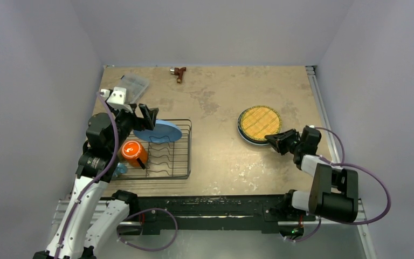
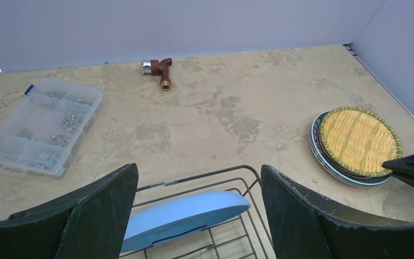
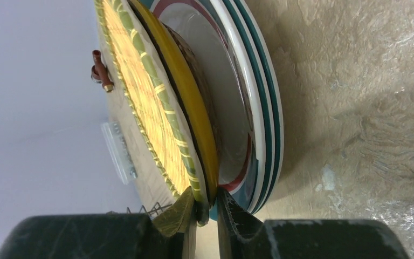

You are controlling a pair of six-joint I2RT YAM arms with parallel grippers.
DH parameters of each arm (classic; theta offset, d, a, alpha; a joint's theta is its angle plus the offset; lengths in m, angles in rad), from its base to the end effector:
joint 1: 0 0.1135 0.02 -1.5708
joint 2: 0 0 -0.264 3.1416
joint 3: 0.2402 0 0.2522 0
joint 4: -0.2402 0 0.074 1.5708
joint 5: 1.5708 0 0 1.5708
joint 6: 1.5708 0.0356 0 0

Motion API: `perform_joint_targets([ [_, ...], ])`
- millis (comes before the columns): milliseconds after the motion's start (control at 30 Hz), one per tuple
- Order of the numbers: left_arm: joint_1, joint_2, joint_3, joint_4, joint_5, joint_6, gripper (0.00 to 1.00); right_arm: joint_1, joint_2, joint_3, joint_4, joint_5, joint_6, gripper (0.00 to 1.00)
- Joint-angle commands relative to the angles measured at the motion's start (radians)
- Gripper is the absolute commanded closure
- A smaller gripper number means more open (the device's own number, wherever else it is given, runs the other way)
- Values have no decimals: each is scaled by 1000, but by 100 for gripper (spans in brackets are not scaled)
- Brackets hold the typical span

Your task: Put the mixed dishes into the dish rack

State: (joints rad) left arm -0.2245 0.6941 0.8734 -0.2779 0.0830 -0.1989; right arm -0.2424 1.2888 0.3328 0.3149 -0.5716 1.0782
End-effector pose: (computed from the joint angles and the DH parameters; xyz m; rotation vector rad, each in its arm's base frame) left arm 0.1518 -0.0377 0.3743 0.0848 1.6816 -0.3886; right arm 0.2183 -0.0341 0.1394 1.1366 2.0130 1.0797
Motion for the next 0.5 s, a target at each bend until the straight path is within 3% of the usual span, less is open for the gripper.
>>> perform_joint_targets([
  [0,4,-1,41,18,3,-4,17,-2,-17,30,10,-22,11,87],
  [467,4,-6,42,15,3,-4,17,-3,-198,90,-162,-47,62,97],
])
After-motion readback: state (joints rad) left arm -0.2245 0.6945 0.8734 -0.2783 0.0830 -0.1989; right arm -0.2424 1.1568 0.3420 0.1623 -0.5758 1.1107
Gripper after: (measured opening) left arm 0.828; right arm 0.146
